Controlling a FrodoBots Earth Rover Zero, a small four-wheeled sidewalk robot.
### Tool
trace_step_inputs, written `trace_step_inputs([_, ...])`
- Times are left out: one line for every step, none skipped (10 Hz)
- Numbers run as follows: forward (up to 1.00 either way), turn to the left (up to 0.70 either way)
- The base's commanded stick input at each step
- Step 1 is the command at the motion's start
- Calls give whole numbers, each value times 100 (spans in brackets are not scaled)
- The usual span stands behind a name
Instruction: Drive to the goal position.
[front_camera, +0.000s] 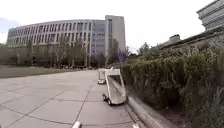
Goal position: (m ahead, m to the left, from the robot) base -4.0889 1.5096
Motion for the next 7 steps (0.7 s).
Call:
trace_step_inputs([6, 0])
trace_step_inputs([6, 0])
trace_step_inputs([6, 0])
trace_step_inputs([6, 0])
trace_step_inputs([6, 0])
trace_step_inputs([6, 0])
trace_step_inputs([6, 0])
